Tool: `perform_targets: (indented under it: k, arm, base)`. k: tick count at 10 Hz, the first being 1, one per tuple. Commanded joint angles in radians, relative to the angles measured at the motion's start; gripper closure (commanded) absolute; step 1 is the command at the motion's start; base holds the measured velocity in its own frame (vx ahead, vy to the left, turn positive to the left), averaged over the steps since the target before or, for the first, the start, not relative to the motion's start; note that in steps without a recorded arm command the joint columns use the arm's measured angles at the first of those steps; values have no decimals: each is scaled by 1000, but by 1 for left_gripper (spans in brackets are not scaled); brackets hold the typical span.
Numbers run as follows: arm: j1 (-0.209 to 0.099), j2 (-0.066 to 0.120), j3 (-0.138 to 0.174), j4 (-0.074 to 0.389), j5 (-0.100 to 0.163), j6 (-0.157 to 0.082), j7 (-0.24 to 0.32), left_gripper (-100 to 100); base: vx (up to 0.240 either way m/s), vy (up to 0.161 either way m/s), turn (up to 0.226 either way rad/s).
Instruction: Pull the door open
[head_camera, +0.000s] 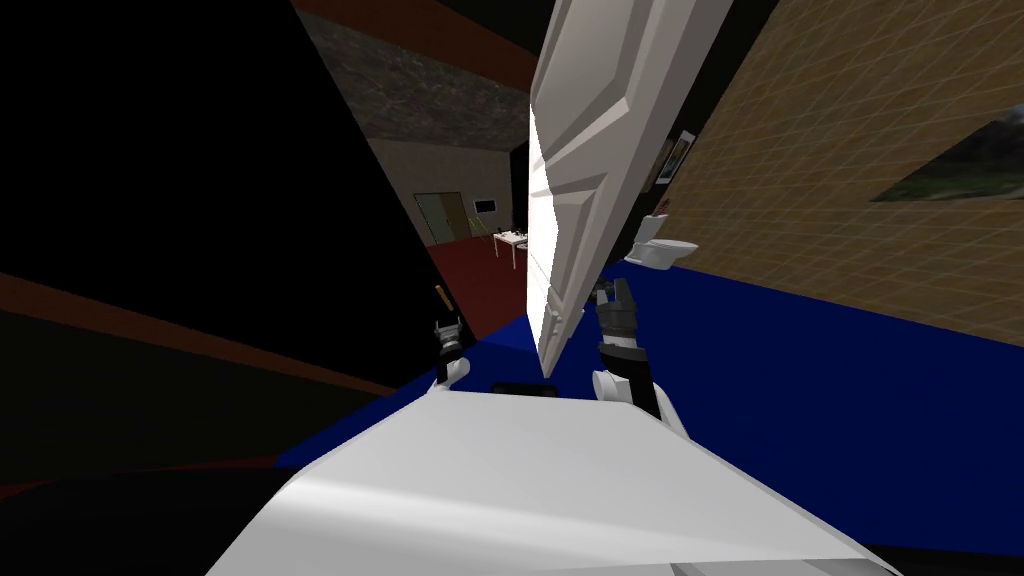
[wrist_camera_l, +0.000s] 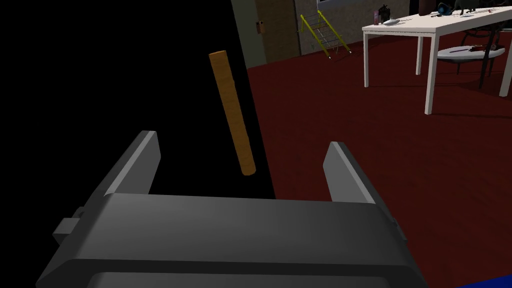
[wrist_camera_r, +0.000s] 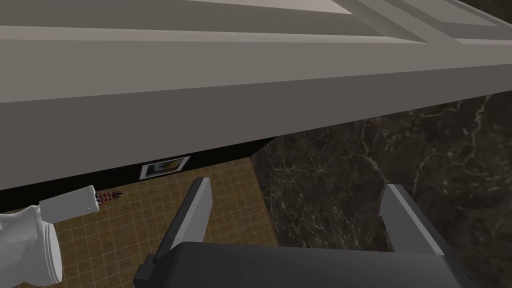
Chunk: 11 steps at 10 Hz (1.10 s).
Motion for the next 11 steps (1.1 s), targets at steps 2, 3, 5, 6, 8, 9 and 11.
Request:
perform_targets:
  k: [2,3,5,6,8,9,11]
  arm:
    - [-40,16,4,86,76,-30,62,-100]
    - [-40,16,4,103,76,-30,62,-100]
    - [-67,26,4,171,127,-56,106,-100]
    - [-81,31,4,211,152,-69,128,-100]
    - [-94,36,4,253,177,-82,149,-100]
    - [-105,40,4,286,198,-93,168,-100]
    - [-129,48,4,350,242,-116,205,-100]
  base:
    - [61,100,-208]
    - [37,64,-67]
    - [38,59,-146]
    - [45,87,-199]
    - [42,75,-122]
    - [28,49,-88]
    - [36,67,-168]
